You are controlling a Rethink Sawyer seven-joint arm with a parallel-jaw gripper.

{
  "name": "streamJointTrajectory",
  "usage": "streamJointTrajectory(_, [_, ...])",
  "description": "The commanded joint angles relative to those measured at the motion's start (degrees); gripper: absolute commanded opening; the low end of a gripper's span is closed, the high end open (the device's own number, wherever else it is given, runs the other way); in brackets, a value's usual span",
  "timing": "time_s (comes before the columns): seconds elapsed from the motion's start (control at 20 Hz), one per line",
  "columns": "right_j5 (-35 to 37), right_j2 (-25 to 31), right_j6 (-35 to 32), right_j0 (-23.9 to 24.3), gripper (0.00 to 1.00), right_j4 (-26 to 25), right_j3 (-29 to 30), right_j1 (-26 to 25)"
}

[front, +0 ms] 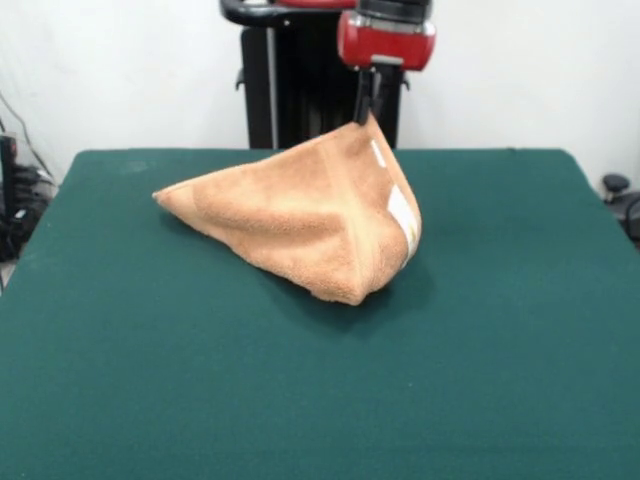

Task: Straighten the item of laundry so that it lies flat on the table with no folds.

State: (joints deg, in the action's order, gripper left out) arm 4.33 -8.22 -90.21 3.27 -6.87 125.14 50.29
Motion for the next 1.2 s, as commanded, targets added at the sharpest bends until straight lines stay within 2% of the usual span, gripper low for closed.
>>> streamJointTrajectory(0.05, [12.31, 5.03, -8.03, 0.84, 0.0, 2.54, 4.89, 6.98])
streamJointTrajectory(0.35, [16.92, 6.06, -6.59, 2.21, 0.0, 2.87, 4.67, 10.07])
streamJointTrajectory(0.7, [24.53, 5.37, -5.66, 1.55, 0.0, 4.15, 5.49, 16.45])
streamJointTrajectory(1.0, [26.43, 4.94, -5.64, 0.93, 0.0, 4.59, 6.57, 18.93])
streamJointTrajectory(1.2, [28.78, 3.78, -5.33, 0.14, 0.0, 4.71, 8.21, 22.37])
